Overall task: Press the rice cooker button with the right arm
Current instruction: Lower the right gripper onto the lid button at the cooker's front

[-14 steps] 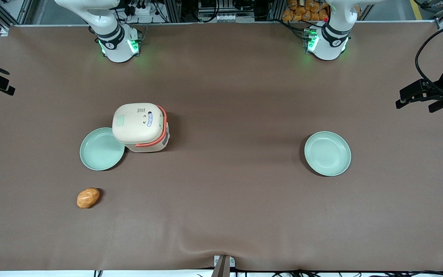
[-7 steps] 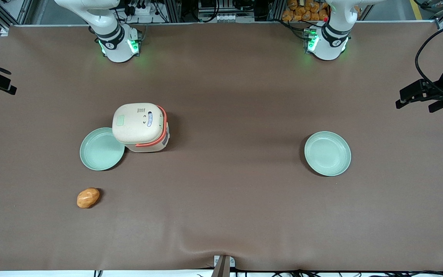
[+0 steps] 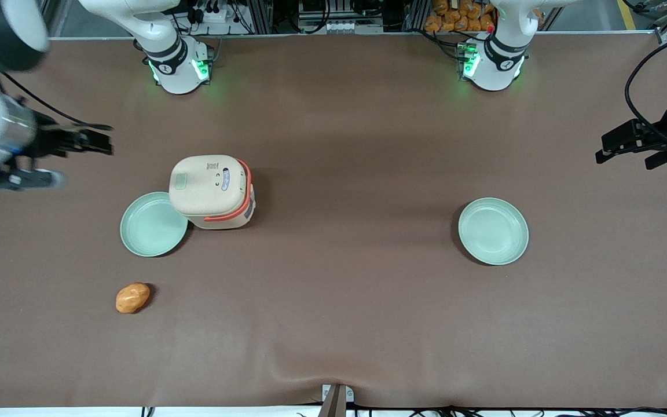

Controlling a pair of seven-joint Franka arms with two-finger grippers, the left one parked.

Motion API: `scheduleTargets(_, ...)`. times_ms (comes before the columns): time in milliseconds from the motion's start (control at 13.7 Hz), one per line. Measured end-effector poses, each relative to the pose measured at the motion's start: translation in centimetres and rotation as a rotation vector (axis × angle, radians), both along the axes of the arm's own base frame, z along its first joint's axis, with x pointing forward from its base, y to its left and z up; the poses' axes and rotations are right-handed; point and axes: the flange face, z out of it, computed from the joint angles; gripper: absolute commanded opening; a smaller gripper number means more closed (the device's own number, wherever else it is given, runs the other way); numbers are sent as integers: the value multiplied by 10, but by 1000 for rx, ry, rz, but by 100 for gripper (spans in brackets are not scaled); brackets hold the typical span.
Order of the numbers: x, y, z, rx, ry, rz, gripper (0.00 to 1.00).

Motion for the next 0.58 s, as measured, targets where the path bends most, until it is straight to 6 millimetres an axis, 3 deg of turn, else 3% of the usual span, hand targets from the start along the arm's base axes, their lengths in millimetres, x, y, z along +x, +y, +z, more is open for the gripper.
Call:
scheduleTargets(146,-2,27,-22,-1,7,43,100)
scheduleTargets(219,-4,35,-30,0,8,55,87)
scheduleTargets(438,-8,48,-57,3,14,74,21)
scheduleTargets(510,-10,51,-66,4,17,78,4)
scheduleTargets(583,-12,55,-76,7,19,83,0)
